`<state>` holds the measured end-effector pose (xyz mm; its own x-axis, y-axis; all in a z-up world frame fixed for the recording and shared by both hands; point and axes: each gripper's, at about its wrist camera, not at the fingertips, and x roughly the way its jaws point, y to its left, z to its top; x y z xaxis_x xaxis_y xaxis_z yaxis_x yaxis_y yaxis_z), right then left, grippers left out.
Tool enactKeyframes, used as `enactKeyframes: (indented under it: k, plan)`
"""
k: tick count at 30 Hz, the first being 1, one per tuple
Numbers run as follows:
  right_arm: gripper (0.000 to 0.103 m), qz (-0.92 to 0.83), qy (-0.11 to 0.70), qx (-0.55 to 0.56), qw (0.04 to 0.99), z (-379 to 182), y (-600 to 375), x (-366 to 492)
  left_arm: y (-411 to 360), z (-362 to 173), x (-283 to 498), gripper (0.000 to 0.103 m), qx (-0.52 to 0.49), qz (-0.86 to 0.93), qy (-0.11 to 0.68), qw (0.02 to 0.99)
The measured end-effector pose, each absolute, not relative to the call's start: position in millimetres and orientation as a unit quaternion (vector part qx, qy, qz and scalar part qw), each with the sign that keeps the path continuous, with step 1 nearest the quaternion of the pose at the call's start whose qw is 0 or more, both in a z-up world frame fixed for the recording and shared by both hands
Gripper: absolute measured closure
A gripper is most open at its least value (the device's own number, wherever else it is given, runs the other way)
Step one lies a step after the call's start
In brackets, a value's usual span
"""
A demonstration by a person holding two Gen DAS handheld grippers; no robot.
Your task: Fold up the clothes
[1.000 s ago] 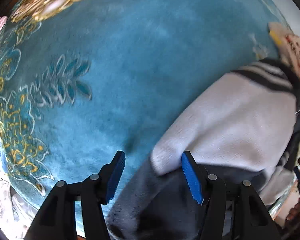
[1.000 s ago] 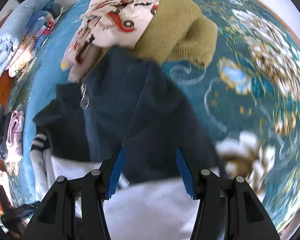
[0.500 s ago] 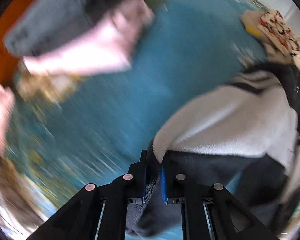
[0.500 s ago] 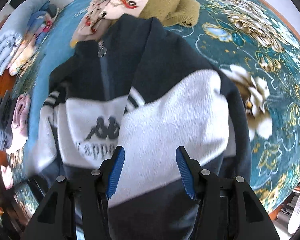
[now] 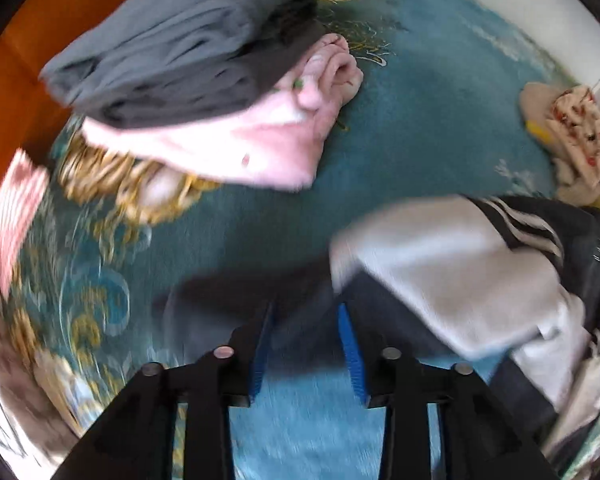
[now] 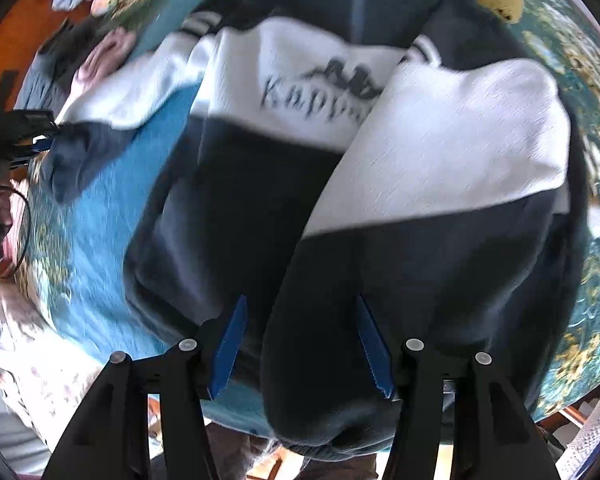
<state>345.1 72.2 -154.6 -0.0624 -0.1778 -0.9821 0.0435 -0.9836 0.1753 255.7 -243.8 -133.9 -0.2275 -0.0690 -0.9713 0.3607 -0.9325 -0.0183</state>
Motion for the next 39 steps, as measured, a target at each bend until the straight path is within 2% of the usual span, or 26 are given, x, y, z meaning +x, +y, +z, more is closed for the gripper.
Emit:
enactKeyframes:
  k: [4,6,8,12,17,25,28,33,39]
  plan:
    - [0.047,-0.718,-0.013,0.693,0.065,-169,62,354,-226,-131,291,0.063,0.625,-0.759,0.14,0.12]
    - [0.086,-0.714,-0.028,0.698,0.049,-169,69,355,-215,-135,299,0.063,0.636,-0.751,0.141,0.11]
    - [0.094,-0.711,-0.055,0.7,0.031,-165,81,354,-209,-138,304,0.063,0.642,-0.744,0.153,0.108]
    - [0.095,-0.73,-0.084,0.679,-0.006,-131,131,350,-199,-139,305,0.063,0.646,-0.734,0.184,0.103]
    - [0.096,-0.754,-0.066,0.644,-0.11,-85,241,336,-173,-126,295,0.063,0.641,-0.74,0.186,0.081]
    - [0.096,-0.787,0.063,0.559,-0.254,-12,419,258,-141,-133,296,0.06,0.64,-0.735,0.199,0.102]
    - [0.096,-0.782,0.086,0.548,-0.285,-17,466,227,-125,-144,303,0.06,0.647,-0.723,0.212,0.116]
    - [0.097,-0.754,0.118,0.573,-0.299,-60,512,190,-97,-156,311,0.06,0.654,-0.711,0.217,0.14]
    - [0.096,-0.748,0.065,0.594,-0.288,-97,528,181,-88,-166,324,0.06,0.651,-0.699,0.246,0.163]
